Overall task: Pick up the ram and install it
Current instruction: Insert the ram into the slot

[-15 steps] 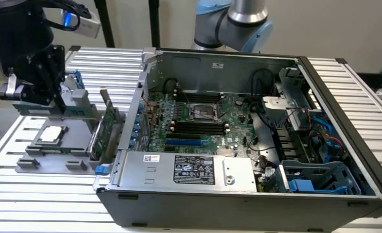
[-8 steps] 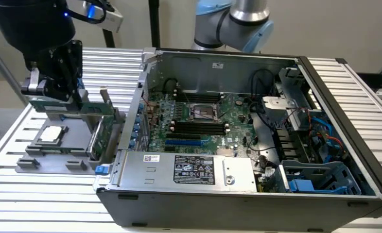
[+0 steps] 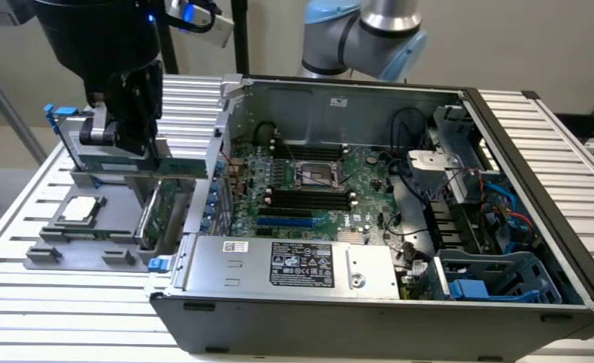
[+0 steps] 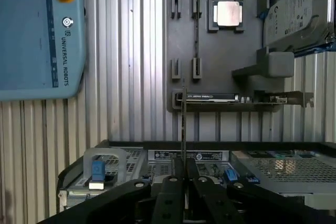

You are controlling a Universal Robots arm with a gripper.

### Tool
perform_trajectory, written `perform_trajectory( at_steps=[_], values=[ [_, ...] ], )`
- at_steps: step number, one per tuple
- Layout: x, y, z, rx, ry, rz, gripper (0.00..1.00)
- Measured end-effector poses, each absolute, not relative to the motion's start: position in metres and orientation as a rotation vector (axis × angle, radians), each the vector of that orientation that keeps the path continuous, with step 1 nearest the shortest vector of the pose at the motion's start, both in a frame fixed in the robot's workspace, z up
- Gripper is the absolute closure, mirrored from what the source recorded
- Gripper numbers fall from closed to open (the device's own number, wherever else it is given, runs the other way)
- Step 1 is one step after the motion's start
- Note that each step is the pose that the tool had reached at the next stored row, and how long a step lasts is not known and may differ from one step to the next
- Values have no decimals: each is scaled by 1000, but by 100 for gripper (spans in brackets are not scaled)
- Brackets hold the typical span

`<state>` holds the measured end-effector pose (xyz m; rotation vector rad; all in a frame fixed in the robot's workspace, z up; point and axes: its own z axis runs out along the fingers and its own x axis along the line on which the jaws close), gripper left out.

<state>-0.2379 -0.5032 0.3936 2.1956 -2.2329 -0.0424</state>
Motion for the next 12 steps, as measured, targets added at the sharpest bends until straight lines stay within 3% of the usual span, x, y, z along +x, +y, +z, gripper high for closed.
perform_trajectory(
  at_steps=[12],
  values=[
    [-183,-504,394,2196,-2233,-43,100]
  ],
)
